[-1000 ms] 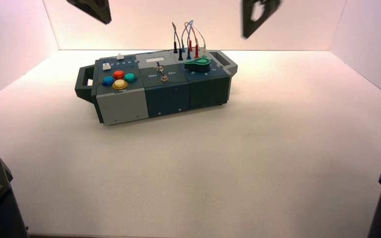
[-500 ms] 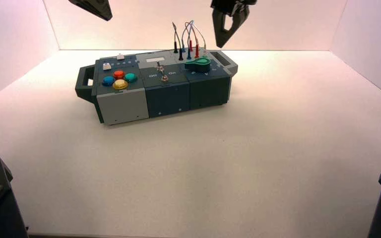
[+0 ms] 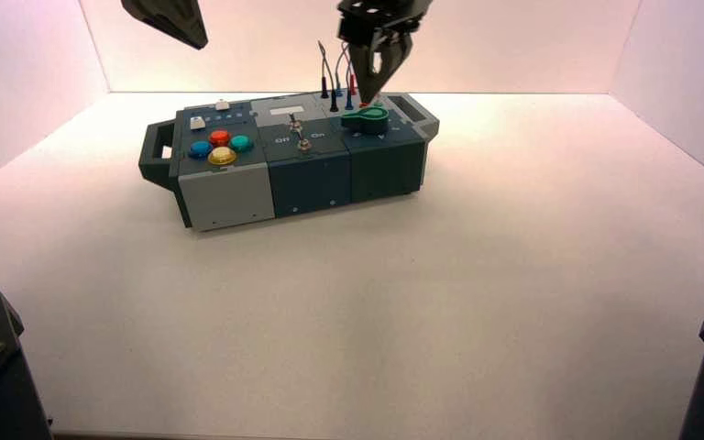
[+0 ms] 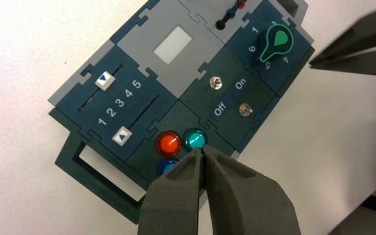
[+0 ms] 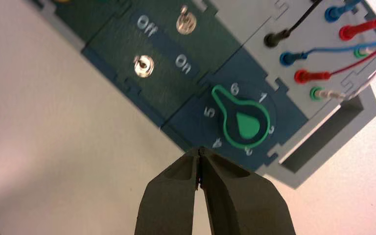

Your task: Turn the knob to position 6.

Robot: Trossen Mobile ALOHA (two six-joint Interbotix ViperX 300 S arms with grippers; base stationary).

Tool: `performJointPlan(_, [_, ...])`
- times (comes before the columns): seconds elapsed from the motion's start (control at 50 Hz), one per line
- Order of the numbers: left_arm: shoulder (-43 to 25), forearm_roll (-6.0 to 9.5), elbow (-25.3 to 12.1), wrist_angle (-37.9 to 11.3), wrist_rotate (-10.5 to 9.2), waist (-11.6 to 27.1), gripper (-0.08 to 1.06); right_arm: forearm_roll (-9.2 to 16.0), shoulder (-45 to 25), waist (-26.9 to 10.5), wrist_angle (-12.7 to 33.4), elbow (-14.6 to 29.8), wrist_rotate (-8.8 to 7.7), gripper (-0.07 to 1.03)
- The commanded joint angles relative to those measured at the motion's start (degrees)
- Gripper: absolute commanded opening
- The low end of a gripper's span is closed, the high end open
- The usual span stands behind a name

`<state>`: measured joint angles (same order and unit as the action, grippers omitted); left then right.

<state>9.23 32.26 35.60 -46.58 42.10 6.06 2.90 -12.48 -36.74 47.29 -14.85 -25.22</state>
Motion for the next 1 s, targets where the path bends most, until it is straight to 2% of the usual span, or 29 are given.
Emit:
performJointPlan(0.02, [1.2,0.26,-0.6,0.4,0.53,-0.1,-0.03,-0.1,-0.6,-0.5,1.3,3.7,1.76,-0.02])
performJointPlan(0.18, [1.7,0.26,-0.5,0.6,0.53,0.0,-0.03,0.3,-2.2,-0.6,2.1,4.6,2.46,-0.02])
performJointPlan(0.44, [0.8,-0.09,-0.6,0.9,0.62,-0.2,-0.03,1.1,-4.8,-1.8,4.8,5.8,1.58,-0.02])
performJointPlan(0.68, [1.1,-0.7,-0.7,0.7,0.97,-1.5,-0.03,0.9,-5.5,-2.1,4.9,6.9,1.14,-0.02])
performJointPlan(0.94, [-0.4,-0.26,-1.1,-0.5,1.14,-3.3,-0.03,0.6,-6.9,-2.1,5.1,8.4,0.44,-0.02])
performJointPlan(1.0, [-0.4,-0.09,-0.9,-0.5,1.76,-3.8,-0.03,0.4,-7.6,-2.1,5.1,8.8,0.35,-0.02])
